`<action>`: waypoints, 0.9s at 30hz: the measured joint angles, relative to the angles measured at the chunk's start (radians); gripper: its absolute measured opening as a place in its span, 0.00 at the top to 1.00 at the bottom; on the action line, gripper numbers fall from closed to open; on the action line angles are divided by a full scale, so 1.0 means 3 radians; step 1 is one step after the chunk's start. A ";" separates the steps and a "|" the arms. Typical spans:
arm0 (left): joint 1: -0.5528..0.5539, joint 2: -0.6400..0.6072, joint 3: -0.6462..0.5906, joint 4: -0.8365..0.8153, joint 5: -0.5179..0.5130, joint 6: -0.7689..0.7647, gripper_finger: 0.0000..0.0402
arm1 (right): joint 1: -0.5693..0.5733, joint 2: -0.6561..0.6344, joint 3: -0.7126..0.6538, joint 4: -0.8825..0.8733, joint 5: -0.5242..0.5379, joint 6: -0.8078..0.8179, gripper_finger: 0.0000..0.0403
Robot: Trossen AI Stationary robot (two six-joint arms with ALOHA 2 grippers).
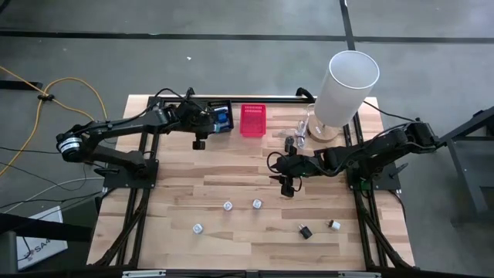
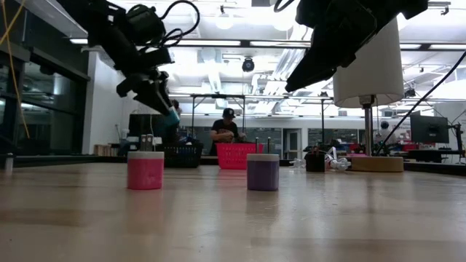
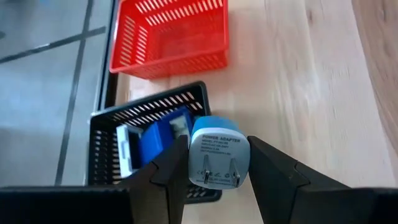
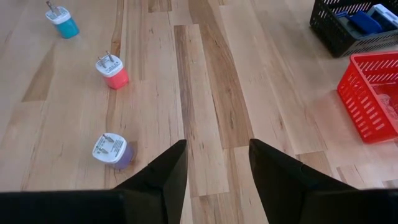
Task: Pick & Place Office items
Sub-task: Put the top blue charger adapter into the red basket
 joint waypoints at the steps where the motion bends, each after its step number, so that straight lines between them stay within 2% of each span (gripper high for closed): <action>1: 0.0000 0.0008 0.0021 0.0000 -0.0004 0.0000 0.66 | 0.0000 0.0000 0.0000 0.0000 0.0000 0.0001 0.60; 7: -0.0027 0.0272 0.0385 -0.0036 -0.0039 -0.0085 0.66 | 0.0000 0.0000 0.0000 0.0001 0.0000 0.0000 0.60; 19: -0.0041 0.1194 0.1341 -0.0228 0.0008 0.0130 0.66 | 0.0000 0.0000 0.0000 0.0014 0.0000 0.0000 0.60; 27: -0.0039 0.1729 0.1857 -0.0295 0.0250 0.0352 0.66 | -0.0001 0.0000 0.0000 0.0078 0.0001 0.0001 0.60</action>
